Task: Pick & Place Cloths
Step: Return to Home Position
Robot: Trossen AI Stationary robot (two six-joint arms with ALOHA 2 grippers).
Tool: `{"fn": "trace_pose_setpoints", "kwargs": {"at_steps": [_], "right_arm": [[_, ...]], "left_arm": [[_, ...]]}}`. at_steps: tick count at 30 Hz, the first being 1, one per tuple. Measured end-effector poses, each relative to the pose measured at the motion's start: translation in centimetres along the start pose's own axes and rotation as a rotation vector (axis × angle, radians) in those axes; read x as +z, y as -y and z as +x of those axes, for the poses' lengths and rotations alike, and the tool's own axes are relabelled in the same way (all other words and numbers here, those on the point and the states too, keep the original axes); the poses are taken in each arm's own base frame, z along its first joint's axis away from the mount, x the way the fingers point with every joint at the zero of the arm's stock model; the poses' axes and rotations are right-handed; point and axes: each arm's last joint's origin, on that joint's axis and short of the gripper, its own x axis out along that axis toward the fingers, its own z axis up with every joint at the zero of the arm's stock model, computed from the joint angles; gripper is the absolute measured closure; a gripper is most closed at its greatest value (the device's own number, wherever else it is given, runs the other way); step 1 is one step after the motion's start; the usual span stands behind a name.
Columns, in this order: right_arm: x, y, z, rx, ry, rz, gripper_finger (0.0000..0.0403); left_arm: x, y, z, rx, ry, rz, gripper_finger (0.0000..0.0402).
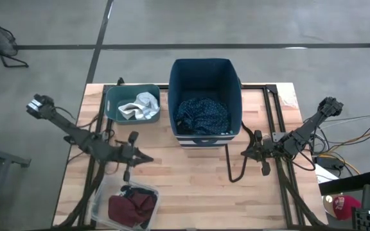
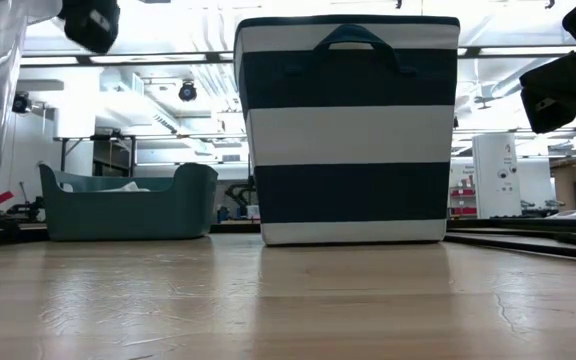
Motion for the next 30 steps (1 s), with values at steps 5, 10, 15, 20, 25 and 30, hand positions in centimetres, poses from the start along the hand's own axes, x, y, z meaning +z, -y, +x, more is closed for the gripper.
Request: {"fn": "trace_pose_setpoints", "kwargs": {"at_steps": [5,10,15,20,25,30], "right_arm": [[0.0,0.0,0.0,0.0,0.0,0.001,0.0394],[0.0,0.0,0.0,0.0,0.0,0.001,0.0394],[0.0,0.0,0.0,0.0,0.0,0.0,0.0394],[0.0,0.0,0.0,0.0,0.0,0.0,0.0394],[0.0,0.0,0.0,0.0,0.001,0.0,0.0394],[0.0,0.0,0.0,0.0,0.001,0.001,0.0394]], "left_arm": [[-2.2,-1.4,-1.9,-0.058,0.13,0.037,0.0396],[-4.0,-2.6,-4.3,-0.124,0.238,-0.031,0.0394],[-6.2,-3.7,-5.5,-0.127,0.333,-0.097,0.0398],[-7.8,-4.0,-5.9,-0.2,0.352,-0.093,0.0397],[-8.3,-4.5,-6.5,-0.141,0.336,-0.074,0.0396],[-9.6,-4.7,-6.4,-0.109,0.245,-0.084,0.0393]]}}
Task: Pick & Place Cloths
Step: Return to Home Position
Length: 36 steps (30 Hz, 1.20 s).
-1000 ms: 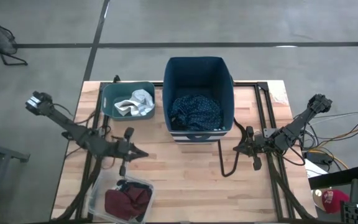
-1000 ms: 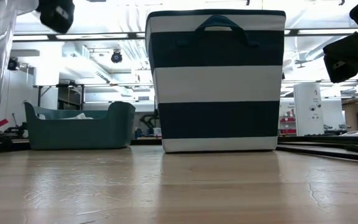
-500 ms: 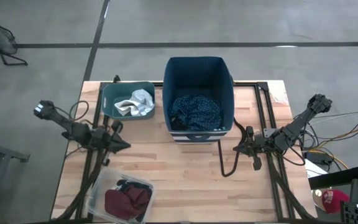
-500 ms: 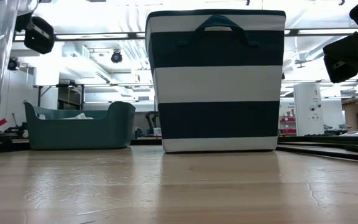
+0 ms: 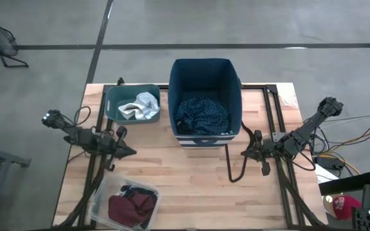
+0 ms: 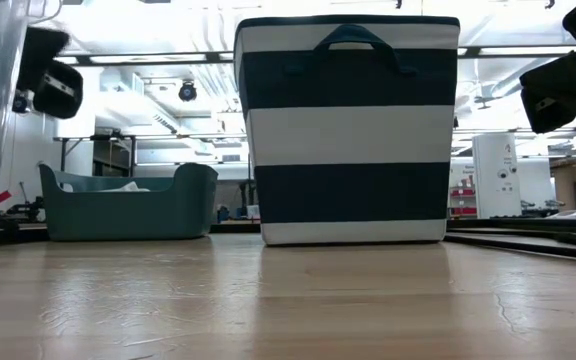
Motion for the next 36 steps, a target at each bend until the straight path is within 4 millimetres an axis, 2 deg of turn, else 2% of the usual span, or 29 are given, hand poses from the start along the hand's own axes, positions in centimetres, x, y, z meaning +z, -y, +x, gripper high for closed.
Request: {"fn": "trace_pose_setpoints", "kwargs": {"at_steps": [2,9,14,36], "right_arm": [[0.02,0.0,0.0,0.0,0.001,0.001,0.0394],[0.02,0.0,0.0,0.0,0.001,0.001,0.0394],[0.01,0.0,0.0,0.0,0.0,0.0,0.0394],[0.0,0.0,0.0,0.0,0.0,0.0,0.0394]], "left_arm": [[0.11,0.13,-0.01,-0.042,0.0,-0.011,0.0394],[-0.54,0.02,-0.05,-0.023,-0.072,0.005,0.0389],[-0.51,0.02,-0.06,-0.026,-0.073,0.093,0.038],[-0.59,0.01,-0.03,-0.022,-0.08,0.065,0.038]]}}
